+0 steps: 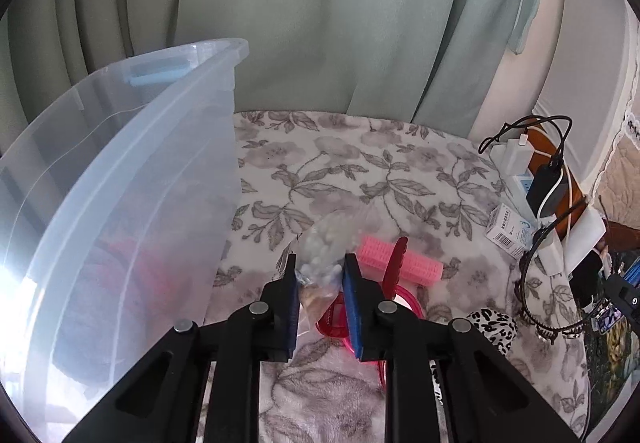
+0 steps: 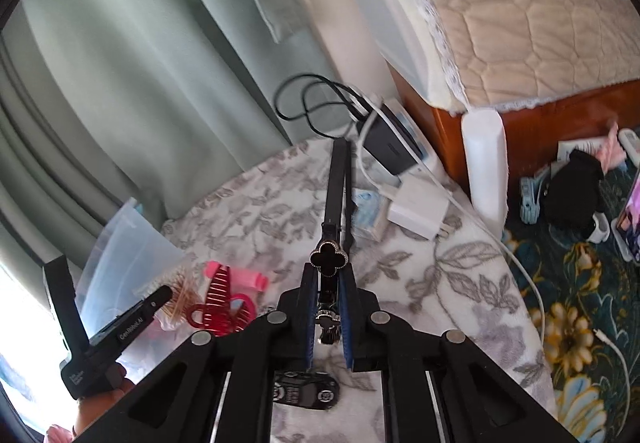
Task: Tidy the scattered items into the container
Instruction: 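Carry the headband and cotton swab bag over the clear box with both tools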
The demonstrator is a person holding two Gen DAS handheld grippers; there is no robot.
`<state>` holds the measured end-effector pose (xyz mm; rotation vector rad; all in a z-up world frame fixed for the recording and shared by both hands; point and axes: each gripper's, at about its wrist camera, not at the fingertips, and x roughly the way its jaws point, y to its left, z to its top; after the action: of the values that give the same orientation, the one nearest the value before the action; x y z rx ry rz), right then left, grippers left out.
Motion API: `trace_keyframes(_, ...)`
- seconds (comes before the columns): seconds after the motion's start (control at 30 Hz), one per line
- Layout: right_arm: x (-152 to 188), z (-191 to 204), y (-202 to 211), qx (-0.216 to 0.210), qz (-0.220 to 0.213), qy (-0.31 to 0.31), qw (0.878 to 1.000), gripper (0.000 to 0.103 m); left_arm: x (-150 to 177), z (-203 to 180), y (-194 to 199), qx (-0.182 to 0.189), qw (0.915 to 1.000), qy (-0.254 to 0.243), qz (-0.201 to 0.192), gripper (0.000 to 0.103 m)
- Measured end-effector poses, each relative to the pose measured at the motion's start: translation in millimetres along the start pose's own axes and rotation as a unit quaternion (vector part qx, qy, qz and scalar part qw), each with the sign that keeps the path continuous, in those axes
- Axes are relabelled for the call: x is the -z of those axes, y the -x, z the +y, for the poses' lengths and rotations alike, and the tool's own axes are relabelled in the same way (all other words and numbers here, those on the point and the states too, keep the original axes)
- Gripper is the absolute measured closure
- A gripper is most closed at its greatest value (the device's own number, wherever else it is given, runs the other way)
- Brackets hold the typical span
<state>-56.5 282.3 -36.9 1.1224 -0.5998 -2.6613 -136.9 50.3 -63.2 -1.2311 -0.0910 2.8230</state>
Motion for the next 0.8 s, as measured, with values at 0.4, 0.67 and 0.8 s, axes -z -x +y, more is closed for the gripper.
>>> trace_keyframes(0.4,-1.1,43.2,59.1,-0.016,-0.051,0.034,0.998,0.092,1.6,23.1,74.4,0.028,0.9973,0.043,-0.052,0.082)
trace_keyframes(0.67,0.2,78.1,97.4,-0.036,-0.088,0.06,0.994,0.092,2.0,46.2,126.9,0.044,0.9917,0.071,-0.097,0.082)
trace_keyframes(0.8,-2.4,101.5,114.5,-0.055,-0.107,0.078,0.99,0.092,1.3,60.2,150.3,0.05,0.9873,0.088,-0.122,0.082)
